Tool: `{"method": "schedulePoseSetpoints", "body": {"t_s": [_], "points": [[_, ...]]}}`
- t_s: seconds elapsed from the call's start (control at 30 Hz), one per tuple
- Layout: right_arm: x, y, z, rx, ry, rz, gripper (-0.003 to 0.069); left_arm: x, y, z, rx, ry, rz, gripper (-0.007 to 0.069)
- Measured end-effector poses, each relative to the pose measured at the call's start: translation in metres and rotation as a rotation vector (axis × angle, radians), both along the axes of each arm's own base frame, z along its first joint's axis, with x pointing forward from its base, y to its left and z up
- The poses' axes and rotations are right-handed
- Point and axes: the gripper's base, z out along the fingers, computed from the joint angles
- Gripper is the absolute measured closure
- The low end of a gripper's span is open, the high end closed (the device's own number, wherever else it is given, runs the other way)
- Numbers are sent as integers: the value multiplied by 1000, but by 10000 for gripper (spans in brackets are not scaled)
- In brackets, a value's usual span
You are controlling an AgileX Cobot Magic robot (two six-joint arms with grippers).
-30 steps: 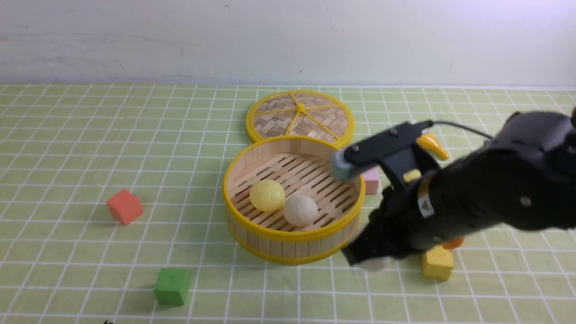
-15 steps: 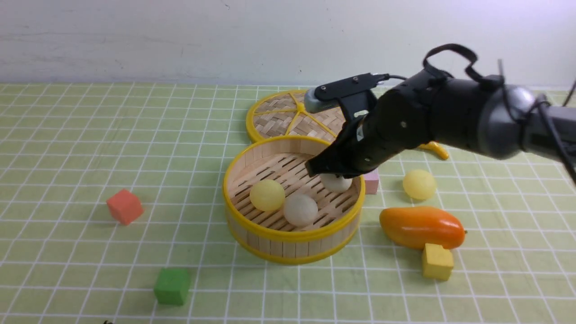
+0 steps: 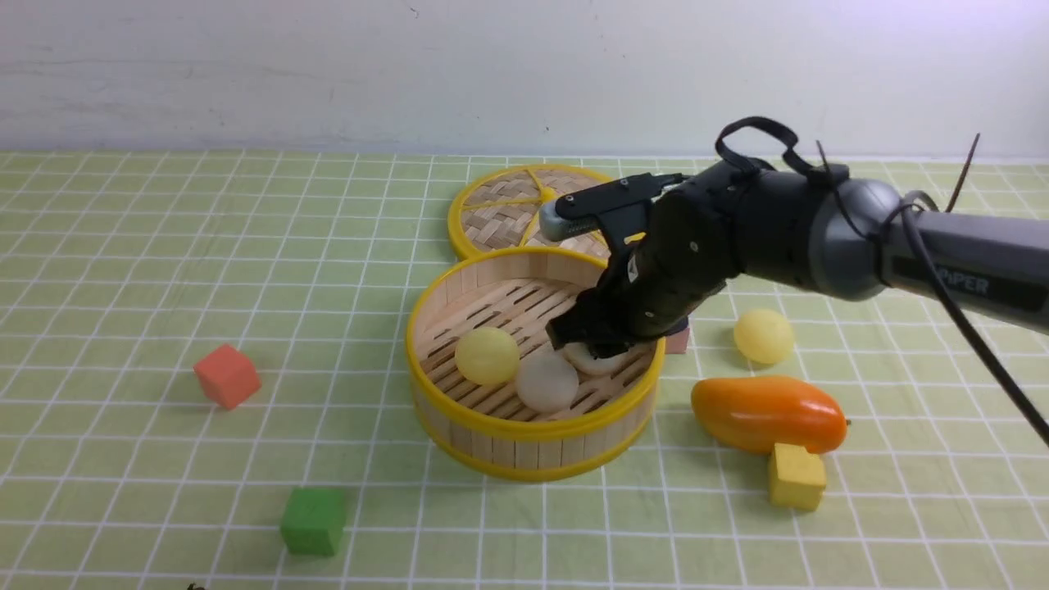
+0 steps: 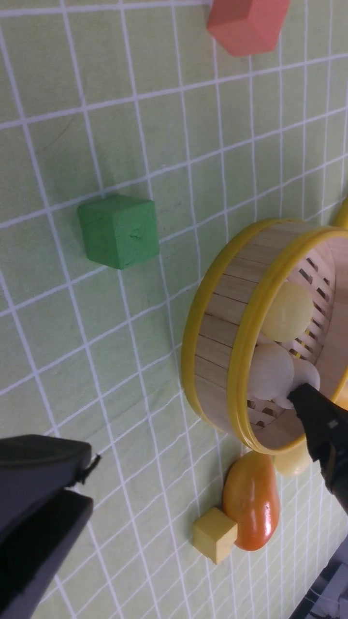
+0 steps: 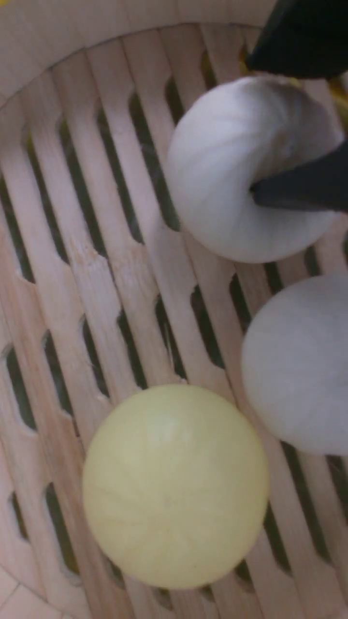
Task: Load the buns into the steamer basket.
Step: Use the right arm to put the steamed stuffed bun into the steamer, then use the right arm to grab a steamed stuffed bun
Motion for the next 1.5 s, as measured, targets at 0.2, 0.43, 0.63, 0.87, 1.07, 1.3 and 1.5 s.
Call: {"method": "schedulePoseSetpoints", "body": {"t_s": [0.2, 0.43, 0.63, 0.87, 1.07, 1.3, 1.5], "points": [[-25, -17, 69, 10, -54, 0, 174, 0, 0, 0, 0, 0, 0, 541], [-5, -86, 76, -58, -27, -154, 196, 0, 0, 0, 0, 0, 0, 533], [31, -129, 26, 42, 71, -264, 225, 0, 0, 0, 0, 0, 0, 533], [52, -150, -13, 98, 85, -313, 289, 0, 0, 0, 0, 0, 0, 530], [56, -154, -18, 109, 72, -327, 313, 0, 0, 0, 0, 0, 0, 522], [61, -153, -27, 125, 62, -337, 321, 0, 0, 0, 0, 0, 0, 522], [63, -153, -30, 125, 47, -335, 368, 0, 0, 0, 0, 0, 0, 516]]}}
